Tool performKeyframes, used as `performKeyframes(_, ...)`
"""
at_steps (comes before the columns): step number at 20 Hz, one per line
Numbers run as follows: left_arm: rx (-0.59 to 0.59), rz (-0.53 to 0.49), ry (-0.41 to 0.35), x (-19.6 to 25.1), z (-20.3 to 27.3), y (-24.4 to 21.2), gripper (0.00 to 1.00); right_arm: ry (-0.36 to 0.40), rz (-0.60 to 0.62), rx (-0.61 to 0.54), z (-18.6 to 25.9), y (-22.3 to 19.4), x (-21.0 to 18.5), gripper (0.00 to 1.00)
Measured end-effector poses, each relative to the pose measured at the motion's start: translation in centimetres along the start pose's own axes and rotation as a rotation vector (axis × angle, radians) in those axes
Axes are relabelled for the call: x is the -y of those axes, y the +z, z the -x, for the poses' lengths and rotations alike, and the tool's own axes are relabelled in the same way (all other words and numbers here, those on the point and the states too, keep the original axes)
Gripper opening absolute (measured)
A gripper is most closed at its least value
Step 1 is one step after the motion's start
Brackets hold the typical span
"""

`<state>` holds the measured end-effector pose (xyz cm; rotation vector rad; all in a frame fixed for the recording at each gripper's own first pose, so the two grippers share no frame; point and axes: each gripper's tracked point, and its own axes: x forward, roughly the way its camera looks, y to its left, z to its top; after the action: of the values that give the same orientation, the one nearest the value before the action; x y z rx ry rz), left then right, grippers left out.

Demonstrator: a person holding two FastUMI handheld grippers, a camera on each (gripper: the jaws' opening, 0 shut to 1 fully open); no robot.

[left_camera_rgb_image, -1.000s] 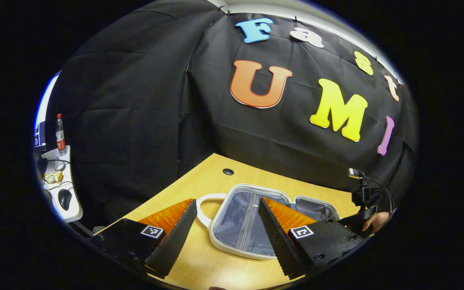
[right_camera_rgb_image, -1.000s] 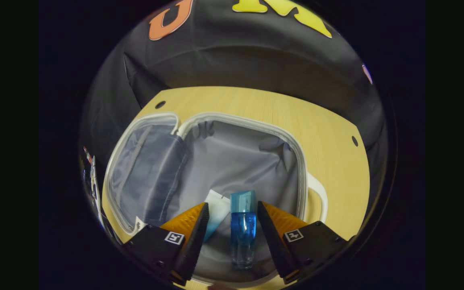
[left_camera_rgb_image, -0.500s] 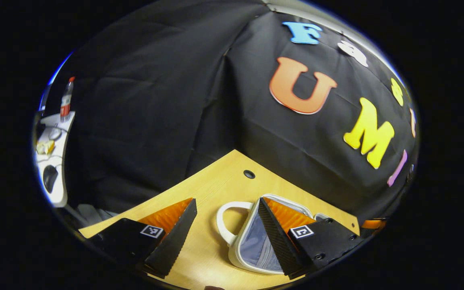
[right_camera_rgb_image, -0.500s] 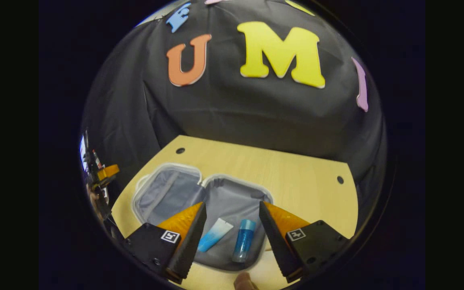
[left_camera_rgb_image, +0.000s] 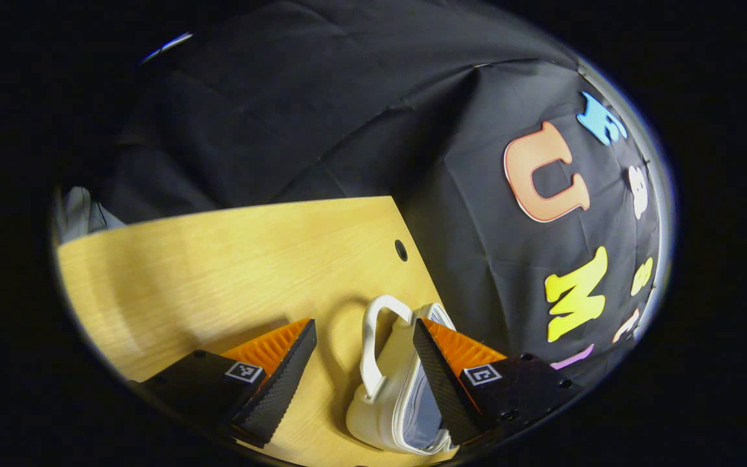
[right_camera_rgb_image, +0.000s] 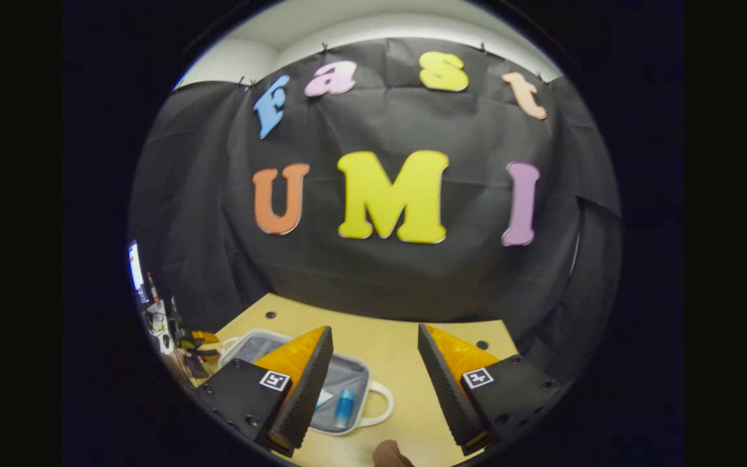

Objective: First open the suitcase, pack the skin care products into it, and then close the suitcase.

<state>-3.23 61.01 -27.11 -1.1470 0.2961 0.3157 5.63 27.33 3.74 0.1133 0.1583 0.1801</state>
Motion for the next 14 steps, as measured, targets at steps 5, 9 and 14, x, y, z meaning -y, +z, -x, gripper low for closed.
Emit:
performKeyframes(5,-0.033,0.080,-0.034,-0.3,-1.7,-1.4,0.68,-0.103,0.046,0.043,3.0,2.5,4.5,0.75)
performKeyframes(9,-0.077,0.099,-0.057,0.2,-2.7,-2.6,0.42,-0.139,0.036,0.028,3.0,1.8,6.2,0.78)
performKeyframes(14,-0.078,0.111,-0.041,0.7,-2.2,-2.7,0.09,-0.187,0.059,0.058,3.7,3.2,7.4,0.78)
